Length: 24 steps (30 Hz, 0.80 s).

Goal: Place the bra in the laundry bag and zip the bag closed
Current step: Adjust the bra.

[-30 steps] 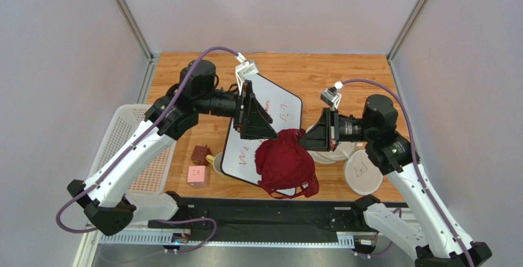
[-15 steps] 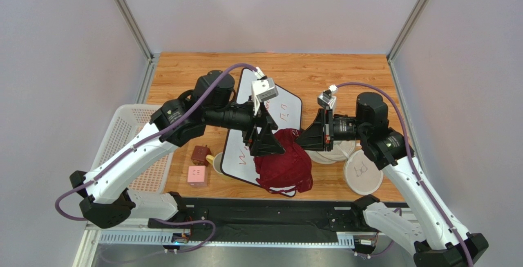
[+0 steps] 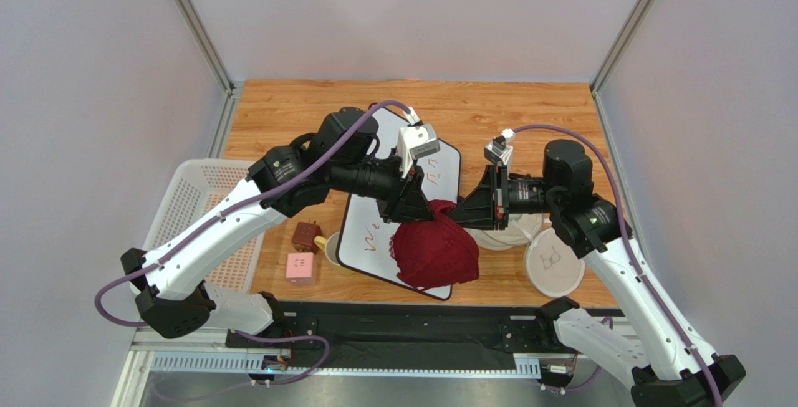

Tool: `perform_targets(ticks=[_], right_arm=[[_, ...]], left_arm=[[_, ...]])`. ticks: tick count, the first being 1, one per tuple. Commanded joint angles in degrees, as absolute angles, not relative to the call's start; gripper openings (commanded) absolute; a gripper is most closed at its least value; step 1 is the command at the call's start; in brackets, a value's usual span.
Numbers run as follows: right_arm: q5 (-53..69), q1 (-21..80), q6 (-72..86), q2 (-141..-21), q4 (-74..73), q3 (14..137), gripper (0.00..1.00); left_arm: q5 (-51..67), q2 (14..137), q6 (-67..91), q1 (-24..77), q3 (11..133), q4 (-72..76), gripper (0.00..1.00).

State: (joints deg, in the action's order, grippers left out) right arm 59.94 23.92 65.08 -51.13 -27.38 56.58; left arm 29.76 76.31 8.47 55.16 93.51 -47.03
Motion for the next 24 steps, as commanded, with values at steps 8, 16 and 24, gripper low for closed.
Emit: perform_targets(ticks=[8, 16, 24], right_arm=[[60.82, 24.26, 54.08, -50.45, -34.61, 60.2, 0.0], [43.8, 24.26, 20.41, -52.47, -61.23, 68.89, 0.47], [39.09, 24.26, 7.83, -47.99, -63.82, 79.01, 0.9]], left_arm=[[41.18, 74.97, 12.65, 52.57, 93.87, -43.43, 0.04], [50.71, 68.92, 16.96, 50.54, 86.31, -38.85, 0.0], [51.32, 65.92, 17.84, 50.27, 84.11, -39.55, 0.0]])
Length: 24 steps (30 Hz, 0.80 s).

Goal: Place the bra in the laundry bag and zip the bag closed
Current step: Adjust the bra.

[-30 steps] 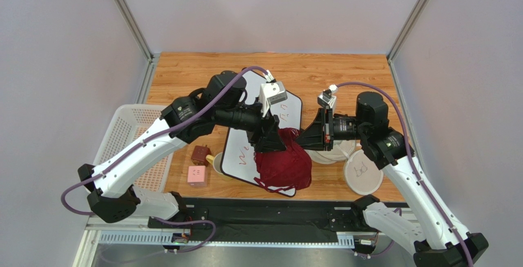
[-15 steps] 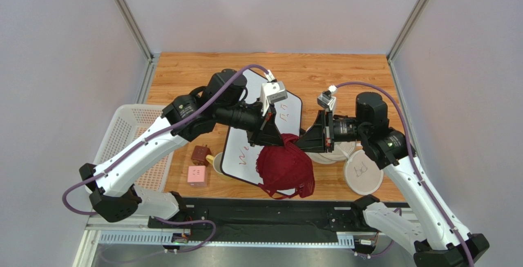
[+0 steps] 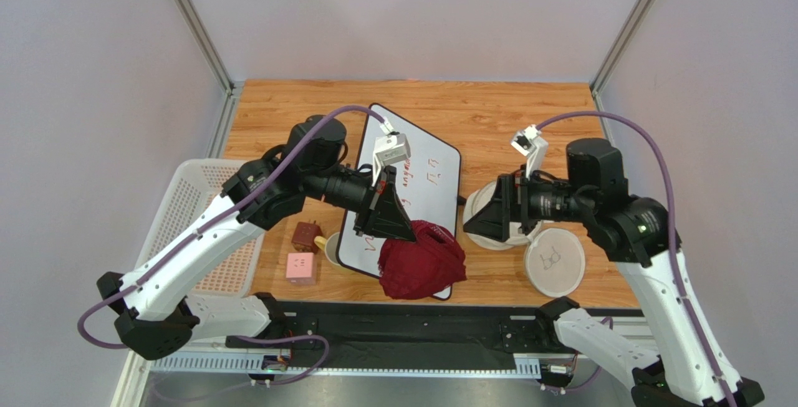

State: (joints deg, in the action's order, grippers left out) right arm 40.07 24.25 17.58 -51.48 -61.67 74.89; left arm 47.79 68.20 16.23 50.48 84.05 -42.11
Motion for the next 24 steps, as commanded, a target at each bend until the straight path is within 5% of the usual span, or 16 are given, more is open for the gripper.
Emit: perform_targets(ticks=[1, 5, 8, 24], right_arm=[[42.59, 24.17, 7.65, -46.42, -60.59, 78.23, 0.93], [63.15, 24.52, 14.39, -41.58, -42.41, 68.66, 1.0], [66.51, 26.45, 20.2, -41.74, -33.59, 65.83, 1.0], [54.94, 54.04, 19.6, -50.89, -33.92, 67.76, 1.0]], left_arm=[[52.81, 65.74, 18.1, 50.36, 84.11, -38.59, 0.0], [57.65, 64.87, 22.22, 50.36, 81.66, -33.06, 0.0], [58.09, 65.13, 23.11, 50.36, 81.74, -31.9, 0.0], [58.1, 69.52, 25.22, 50.27, 83.5, -32.25, 0.0]])
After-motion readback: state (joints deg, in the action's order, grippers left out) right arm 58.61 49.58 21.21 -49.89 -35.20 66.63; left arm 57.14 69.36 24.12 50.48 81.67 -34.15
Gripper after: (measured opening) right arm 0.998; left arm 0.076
